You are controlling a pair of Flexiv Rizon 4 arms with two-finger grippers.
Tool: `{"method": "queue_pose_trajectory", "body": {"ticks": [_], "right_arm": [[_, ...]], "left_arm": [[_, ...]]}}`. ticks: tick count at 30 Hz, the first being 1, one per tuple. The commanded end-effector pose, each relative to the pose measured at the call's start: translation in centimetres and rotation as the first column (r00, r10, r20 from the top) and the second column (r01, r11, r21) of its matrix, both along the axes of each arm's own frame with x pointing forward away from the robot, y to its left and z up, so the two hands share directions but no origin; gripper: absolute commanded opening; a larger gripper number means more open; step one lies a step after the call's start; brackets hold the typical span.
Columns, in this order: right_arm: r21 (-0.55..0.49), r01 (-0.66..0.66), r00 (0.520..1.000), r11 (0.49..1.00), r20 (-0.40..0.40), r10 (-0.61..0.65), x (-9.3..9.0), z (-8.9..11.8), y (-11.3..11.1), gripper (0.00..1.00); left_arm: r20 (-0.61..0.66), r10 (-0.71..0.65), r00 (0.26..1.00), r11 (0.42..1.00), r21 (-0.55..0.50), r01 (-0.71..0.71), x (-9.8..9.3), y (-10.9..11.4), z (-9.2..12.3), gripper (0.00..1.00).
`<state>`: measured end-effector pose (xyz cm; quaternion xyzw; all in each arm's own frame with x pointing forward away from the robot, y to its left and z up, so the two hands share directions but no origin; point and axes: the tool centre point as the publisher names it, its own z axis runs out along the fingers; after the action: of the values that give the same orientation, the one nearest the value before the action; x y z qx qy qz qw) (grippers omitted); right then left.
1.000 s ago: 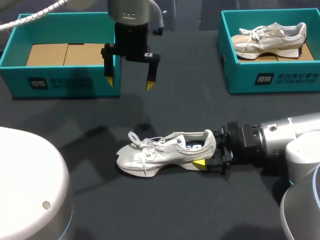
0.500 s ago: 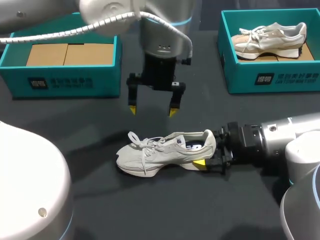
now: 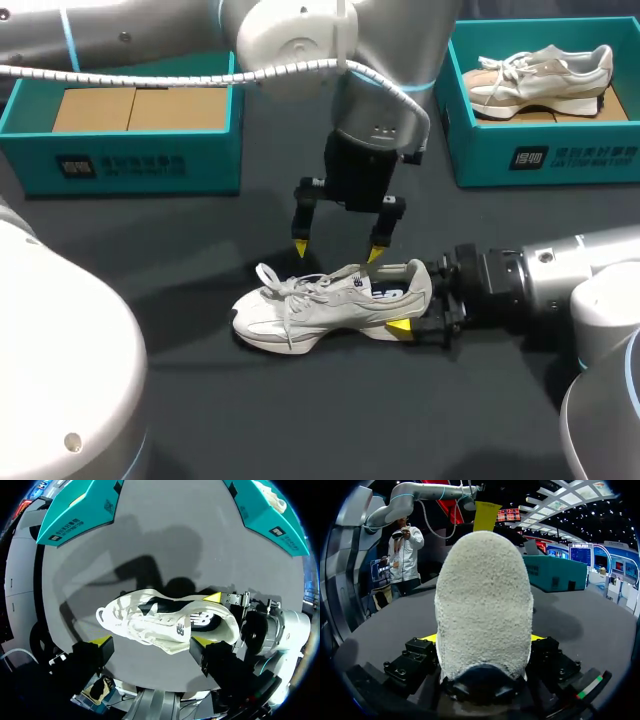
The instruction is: Take the shoe out of the shoebox, open the shoe tongue, remove and reinsert the insole, then place the shoe into the shoebox
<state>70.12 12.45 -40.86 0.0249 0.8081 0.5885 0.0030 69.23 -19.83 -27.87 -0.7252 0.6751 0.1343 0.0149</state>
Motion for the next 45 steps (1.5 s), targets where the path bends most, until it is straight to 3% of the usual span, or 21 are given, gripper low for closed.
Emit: {"method": "queue_pose_trajectory", "body": {"ticks": [1,18,28,42,45], "right_arm": [[-0.003,0.001,1.000,1.000,0.000,-0.001,-0.2,-0.2,0.4,0.00],[-0.003,0.001,1.000,1.000,0.000,-0.001,-0.2,-0.2,0.4,0.00],[-0.003,0.001,1.000,1.000,0.000,-0.001,-0.2,-0.2,0.4,0.00],[-0.003,0.001,1.000,1.000,0.000,-0.001,-0.2,-0.2,0.4,0.00],[-0.003,0.001,1.000,1.000,0.000,-0.001,-0.2,-0.2,0.4,0.00]], "left_arm": [[-0.020,0.011,1.000,0.997,0.071,-0.010,-0.1,-2.1,-1.6,1.00],[-0.050,0.067,0.996,0.974,0.219,-0.054,-0.8,-2.8,-6.3,1.00],[-0.118,0.070,0.991,0.955,0.296,-0.032,-1.8,-0.5,-6.1,0.99],[-0.134,0.045,0.990,0.968,0.251,-0.010,-2.7,1.6,-3.8,0.43],[-0.118,0.040,0.992,0.970,0.244,-0.011,-2.7,1.8,-3.6,0.17]]}}
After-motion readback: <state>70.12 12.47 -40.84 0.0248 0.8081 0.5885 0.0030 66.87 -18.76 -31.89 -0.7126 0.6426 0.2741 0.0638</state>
